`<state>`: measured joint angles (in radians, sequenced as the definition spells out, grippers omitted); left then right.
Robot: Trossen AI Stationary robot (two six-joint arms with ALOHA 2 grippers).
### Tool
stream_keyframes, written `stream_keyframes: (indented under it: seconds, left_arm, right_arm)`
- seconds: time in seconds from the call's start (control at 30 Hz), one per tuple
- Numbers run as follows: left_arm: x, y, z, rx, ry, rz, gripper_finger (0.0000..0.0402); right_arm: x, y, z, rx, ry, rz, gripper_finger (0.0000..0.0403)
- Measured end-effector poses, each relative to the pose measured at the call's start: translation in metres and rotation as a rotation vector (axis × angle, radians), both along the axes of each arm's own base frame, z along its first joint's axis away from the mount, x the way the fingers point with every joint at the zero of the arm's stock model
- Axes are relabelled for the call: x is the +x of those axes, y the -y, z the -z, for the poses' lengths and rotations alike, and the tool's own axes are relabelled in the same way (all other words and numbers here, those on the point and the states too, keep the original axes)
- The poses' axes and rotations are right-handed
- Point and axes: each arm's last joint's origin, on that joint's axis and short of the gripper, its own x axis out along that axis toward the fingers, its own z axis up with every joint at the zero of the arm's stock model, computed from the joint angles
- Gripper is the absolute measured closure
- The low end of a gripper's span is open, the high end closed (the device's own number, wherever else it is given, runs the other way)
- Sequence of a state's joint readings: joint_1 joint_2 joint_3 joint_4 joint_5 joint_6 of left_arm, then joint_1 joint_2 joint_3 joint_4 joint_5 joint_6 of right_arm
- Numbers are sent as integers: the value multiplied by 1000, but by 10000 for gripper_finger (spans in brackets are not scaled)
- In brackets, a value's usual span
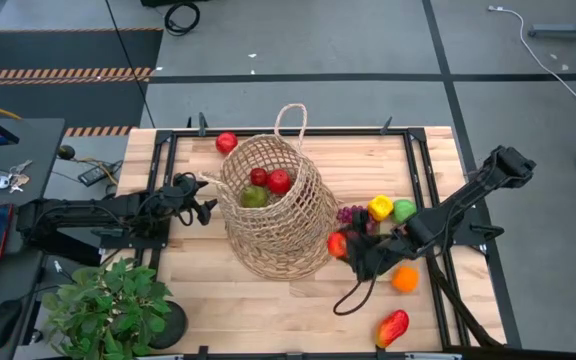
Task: Build produce basket
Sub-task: Put the bottom red apple into the basket
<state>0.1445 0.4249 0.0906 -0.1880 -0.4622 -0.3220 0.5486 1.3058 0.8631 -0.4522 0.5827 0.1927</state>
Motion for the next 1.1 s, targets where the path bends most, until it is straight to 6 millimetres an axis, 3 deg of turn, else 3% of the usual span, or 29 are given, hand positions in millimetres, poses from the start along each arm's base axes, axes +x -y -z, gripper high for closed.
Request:
stream_keyframes:
  seconds: [0.27, 0.37, 0.5, 0.7, 0.87, 1.0, 1.1]
  left_arm:
    - [0, 0, 0, 0, 0, 0, 44]
    - [0, 0, 0, 0, 0, 0, 44]
    - [0, 0, 0, 0, 0, 0, 44]
    - [0, 0, 0, 0, 0, 0, 44]
    - [0, 0, 0, 0, 0, 0, 44]
    - [0, 0, 0, 0, 0, 0, 44]
    - [0, 0, 0, 0, 0, 0, 44]
  right_arm:
    - [11, 26, -38, -425, 235, 121, 54]
    - [18, 37, -49, -499, 282, 174, 53]
    - [24, 44, -56, -523, 314, 182, 53]
    - [25, 39, -63, -464, 389, 199, 53]
    - [27, 35, -98, -399, 474, 226, 53]
    - [30, 43, -128, -313, 535, 250, 53]
    - [31, 51, -140, -242, 555, 269, 53]
